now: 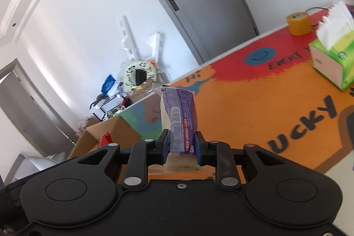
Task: Organize snacks
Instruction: 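Carry the red snack and purple bread stick into the box and open both grippers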
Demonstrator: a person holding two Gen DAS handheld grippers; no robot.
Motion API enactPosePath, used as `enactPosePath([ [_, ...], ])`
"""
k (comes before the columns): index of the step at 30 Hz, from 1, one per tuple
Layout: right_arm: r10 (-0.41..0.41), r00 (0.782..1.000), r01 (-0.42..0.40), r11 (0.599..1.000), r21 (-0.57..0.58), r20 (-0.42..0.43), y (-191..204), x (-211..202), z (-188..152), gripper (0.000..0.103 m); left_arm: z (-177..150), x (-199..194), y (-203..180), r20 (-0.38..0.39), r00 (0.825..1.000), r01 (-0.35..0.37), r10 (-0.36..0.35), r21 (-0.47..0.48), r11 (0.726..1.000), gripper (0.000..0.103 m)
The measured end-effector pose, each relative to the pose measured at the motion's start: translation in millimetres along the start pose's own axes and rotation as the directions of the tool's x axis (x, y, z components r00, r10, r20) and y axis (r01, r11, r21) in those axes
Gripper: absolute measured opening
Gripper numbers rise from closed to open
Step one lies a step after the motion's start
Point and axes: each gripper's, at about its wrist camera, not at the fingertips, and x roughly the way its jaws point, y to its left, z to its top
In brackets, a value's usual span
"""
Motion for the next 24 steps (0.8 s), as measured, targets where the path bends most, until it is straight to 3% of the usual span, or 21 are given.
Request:
enactPosePath([
  [24,0.116,0.992,-0.122,0.984,-0.134,-0.049,105,32,-12,0.024,20,-48,117,0.078,0.990,-0.102,0.114,-0.139,0.985,0.019],
])
